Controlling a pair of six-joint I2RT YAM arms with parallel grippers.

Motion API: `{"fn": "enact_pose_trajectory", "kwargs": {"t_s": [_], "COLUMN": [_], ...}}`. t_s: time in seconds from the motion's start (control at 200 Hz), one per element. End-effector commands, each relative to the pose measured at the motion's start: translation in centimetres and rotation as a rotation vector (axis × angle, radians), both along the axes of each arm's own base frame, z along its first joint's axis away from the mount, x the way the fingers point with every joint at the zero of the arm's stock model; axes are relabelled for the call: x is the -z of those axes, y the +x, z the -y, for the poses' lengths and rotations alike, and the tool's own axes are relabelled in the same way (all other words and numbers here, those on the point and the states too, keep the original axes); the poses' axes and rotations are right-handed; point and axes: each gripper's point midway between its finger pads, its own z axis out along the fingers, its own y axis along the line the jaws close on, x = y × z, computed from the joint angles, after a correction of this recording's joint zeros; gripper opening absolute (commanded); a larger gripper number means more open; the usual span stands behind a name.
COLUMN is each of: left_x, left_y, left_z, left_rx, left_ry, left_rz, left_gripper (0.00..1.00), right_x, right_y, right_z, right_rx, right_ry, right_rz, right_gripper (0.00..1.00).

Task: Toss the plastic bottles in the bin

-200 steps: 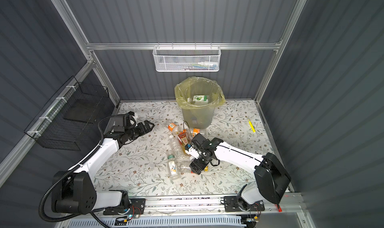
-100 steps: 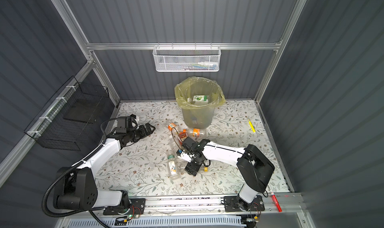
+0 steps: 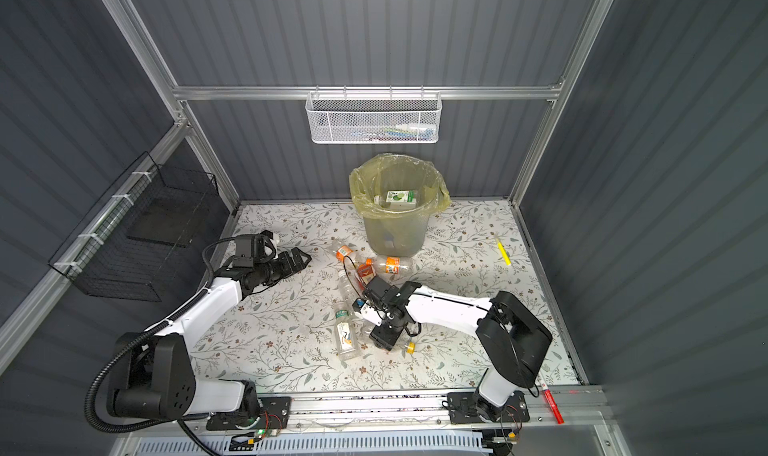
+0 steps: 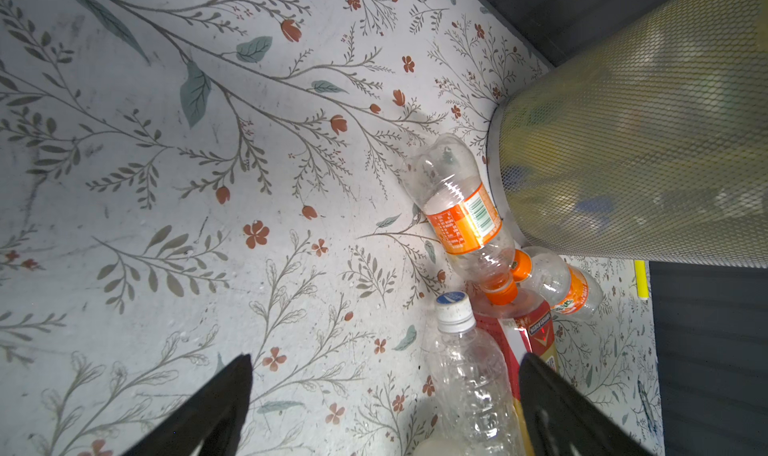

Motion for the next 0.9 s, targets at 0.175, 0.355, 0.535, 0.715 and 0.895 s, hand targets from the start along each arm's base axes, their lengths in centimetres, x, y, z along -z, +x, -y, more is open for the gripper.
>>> {"fn": "enact_pose_trajectory", "kwargs": {"t_s": [0.175,0.355,0.535,0.715,0.895], "left_x": [0.7,0.9,1.0,1.2,1.0], "left_y": [-0.5,-0.4,-0.2,-0.3,-0.4], "left_z": [0.1,0.4,0.5,0.5,1.0], "left_rx": [0.020,0.030,0.029,0.026,0.044], "left_ry": [0.000,-0.009,-0.018,-0.020,-0.051], "left_rz": [-0.008,-0.012,-0.018,-0.025,-0.033], "left_gripper": [1.00,1.00,1.00,0.99,0.99], "right_x": [-4.3,-8.6,-8.3,-5.4,-4.1], "right_y": [0.6,5.5,8.9,9.3,9.6], "right_z": [1.9,6.6,15.5,19.8,21.0], "right_rx": [0.211,0.609,1.089,1.356,1.419], "right_ry": [0.134,0.406,0.531,0.664,0.656], "right_rz": [0.022,0.098,0.128,0.001,-0.023], "right_gripper": [0.51,0.52,0.51,0.52,0.53]}}
